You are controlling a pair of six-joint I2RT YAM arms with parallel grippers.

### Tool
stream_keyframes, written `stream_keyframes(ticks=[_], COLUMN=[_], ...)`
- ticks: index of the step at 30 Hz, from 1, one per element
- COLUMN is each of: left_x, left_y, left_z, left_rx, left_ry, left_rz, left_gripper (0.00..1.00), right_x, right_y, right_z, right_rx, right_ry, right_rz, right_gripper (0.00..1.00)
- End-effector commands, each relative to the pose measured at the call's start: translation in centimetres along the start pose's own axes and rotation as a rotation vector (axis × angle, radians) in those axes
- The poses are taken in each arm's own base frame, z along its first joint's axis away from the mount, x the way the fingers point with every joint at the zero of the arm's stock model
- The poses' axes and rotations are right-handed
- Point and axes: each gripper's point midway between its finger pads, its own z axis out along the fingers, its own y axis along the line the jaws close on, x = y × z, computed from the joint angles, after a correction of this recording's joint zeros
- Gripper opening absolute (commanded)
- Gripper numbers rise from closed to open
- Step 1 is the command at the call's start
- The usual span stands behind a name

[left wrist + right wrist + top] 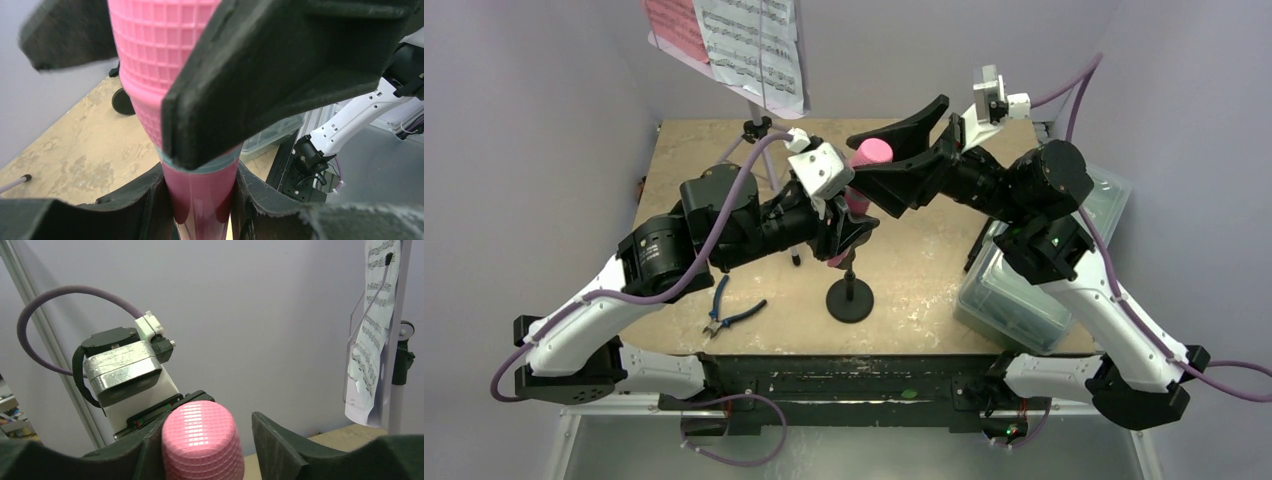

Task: Set up the instrument practice props

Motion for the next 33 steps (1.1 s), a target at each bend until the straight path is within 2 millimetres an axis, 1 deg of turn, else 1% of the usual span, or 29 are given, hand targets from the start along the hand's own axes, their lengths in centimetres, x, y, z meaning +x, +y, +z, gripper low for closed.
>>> stream_keyframes(ticks=[1, 4, 5, 6, 7, 8, 9, 10, 12, 13, 14, 17, 19, 21, 23, 26, 29, 33], left_x=[-2.7, -2.9, -3.0, -3.2, -3.2, -3.3, -3.4, -3.3, -3.0, -2.5, -2.1, -0.3, 0.2, 1.2, 2.3, 4.3, 6.1, 8.1], left_y=[-0.6, -0.5, -0.5, -0.4, -0.2, 0.2, 0.6, 1.0, 1.5, 1.5, 1.8, 3.2, 4.3, 5.4, 6.3, 6.7, 6.8, 6.5], left_z=[-1.1, -1.0, -1.0, -0.9, -0.9, -1.0, -1.4, -1.8, -3.1, -3.8, -4.6, -7.3, -9.2, -10.8, -11.7, -11.8, -10.9, -9.5], left_rx=[0.028, 0.022, 0.022, 0.018, 0.000, -0.023, -0.041, -0.061, -0.081, -0.081, -0.087, -0.156, -0.213, -0.270, -0.322, -0.355, -0.376, -0.379], left_ry=[-0.084, -0.090, -0.094, -0.095, -0.096, -0.097, -0.101, -0.102, -0.107, -0.104, -0.102, -0.092, -0.121, -0.136, -0.132, -0.097, -0.056, -0.026], left_rz=[-0.032, -0.038, -0.040, -0.046, -0.056, -0.067, -0.071, -0.074, -0.080, -0.079, -0.080, -0.108, -0.147, -0.177, -0.209, -0.235, -0.252, -0.280], left_gripper=[0.00, 0.00, 0.00, 0.00, 0.00, 0.09, 0.22, 0.40, 0.82, 0.91, 0.95, 0.99, 1.00, 1.00, 1.00, 0.99, 0.99, 0.97], right_x=[-0.4, 0.1, 0.0, -0.1, -0.4, -1.0, -1.4, -2.0, -2.1, -2.0, -1.9, -1.7, -1.6, -1.4, -1.2, -0.7, -0.1, 1.7], right_y=[0.4, 0.5, 0.6, 0.6, 0.5, 0.1, -0.1, -0.3, -1.1, -1.5, -2.0, -3.1, -3.3, -3.5, -3.6, -3.9, -4.3, -4.5], right_z=[0.0, 0.0, 0.1, 0.2, 0.2, 0.2, 0.1, 0.1, 0.1, 0.1, 0.1, 0.1, 0.2, 0.6, 1.0, 1.5, 1.8, 2.1], right_rx=[0.000, -0.009, -0.014, -0.011, 0.004, 0.030, 0.052, 0.067, 0.112, 0.133, 0.155, 0.196, 0.201, 0.195, 0.187, 0.187, 0.195, 0.205], right_ry=[-0.004, 0.001, -0.002, -0.005, -0.010, -0.024, -0.030, -0.038, -0.016, 0.001, 0.018, 0.042, 0.038, 0.047, 0.061, 0.082, 0.106, 0.162], right_rz=[-0.023, -0.024, -0.027, -0.031, -0.040, -0.052, -0.066, -0.088, -0.124, -0.145, -0.162, -0.202, -0.215, -0.222, -0.234, -0.255, -0.282, -0.320], right_gripper=[0.55, 0.44, 0.35, 0.18, 0.02, 0.00, 0.00, 0.00, 0.00, 0.00, 0.00, 0.00, 0.00, 0.00, 0.00, 0.00, 0.00, 0.00])
